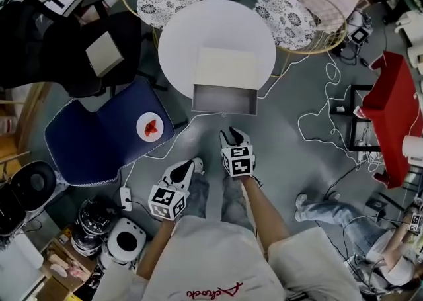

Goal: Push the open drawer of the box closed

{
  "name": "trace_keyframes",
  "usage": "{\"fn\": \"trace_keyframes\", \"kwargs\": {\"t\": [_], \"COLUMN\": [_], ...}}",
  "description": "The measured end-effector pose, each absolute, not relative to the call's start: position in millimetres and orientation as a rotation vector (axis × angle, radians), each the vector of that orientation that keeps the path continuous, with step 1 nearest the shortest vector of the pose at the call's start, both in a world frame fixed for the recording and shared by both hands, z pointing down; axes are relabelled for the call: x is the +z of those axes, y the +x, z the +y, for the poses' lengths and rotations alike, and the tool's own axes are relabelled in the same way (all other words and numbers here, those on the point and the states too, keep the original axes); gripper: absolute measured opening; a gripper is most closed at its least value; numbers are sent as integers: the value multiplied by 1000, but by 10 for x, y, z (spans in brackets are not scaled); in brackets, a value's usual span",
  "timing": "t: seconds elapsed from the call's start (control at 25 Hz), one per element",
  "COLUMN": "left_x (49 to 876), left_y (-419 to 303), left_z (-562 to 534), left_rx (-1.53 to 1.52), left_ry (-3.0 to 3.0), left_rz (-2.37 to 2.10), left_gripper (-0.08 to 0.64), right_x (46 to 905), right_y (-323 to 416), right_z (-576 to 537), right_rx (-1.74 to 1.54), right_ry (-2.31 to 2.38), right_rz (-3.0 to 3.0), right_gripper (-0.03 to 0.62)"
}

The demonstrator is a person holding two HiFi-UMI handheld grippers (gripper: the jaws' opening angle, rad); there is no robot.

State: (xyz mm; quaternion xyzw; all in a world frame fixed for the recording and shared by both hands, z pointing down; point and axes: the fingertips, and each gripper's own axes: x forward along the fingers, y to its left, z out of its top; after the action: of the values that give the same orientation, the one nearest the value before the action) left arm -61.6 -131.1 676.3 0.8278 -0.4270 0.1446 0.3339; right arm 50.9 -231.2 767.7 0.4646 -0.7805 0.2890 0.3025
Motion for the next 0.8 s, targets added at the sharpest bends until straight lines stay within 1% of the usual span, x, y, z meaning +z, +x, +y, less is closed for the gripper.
{"fn": "trace_keyframes", "kwargs": {"t": [0.2, 0.6, 0.64, 0.68, 0.72, 0.8], "left_x": [6761, 6762, 6764, 6766, 6770, 6780], "left_y": [-681, -871, -882, -895, -908, -927], "left_z": [-1279, -1271, -1271, -1274, -1278, -1285], "left_rx": [375, 384, 385, 384, 385, 387], "left_ry": [2146, 2115, 2115, 2114, 2114, 2111], "left_rz": [-1131, -1166, -1168, -1170, -1172, -1172], "left_gripper": [12, 12, 12, 12, 12, 12], "right_x": [7820, 7959, 7964, 7967, 7968, 7972], "right_y": [494, 416, 420, 425, 427, 418], "right_z": [-2588, -2793, -2807, -2821, -2833, -2843], "right_rx": [763, 776, 773, 768, 765, 764], "right_ry": [1230, 1251, 1256, 1262, 1265, 1265], "right_rz": [-2037, -1995, -1989, -1983, -1980, -1980], "right_gripper": [137, 125, 118, 88, 77, 74]}}
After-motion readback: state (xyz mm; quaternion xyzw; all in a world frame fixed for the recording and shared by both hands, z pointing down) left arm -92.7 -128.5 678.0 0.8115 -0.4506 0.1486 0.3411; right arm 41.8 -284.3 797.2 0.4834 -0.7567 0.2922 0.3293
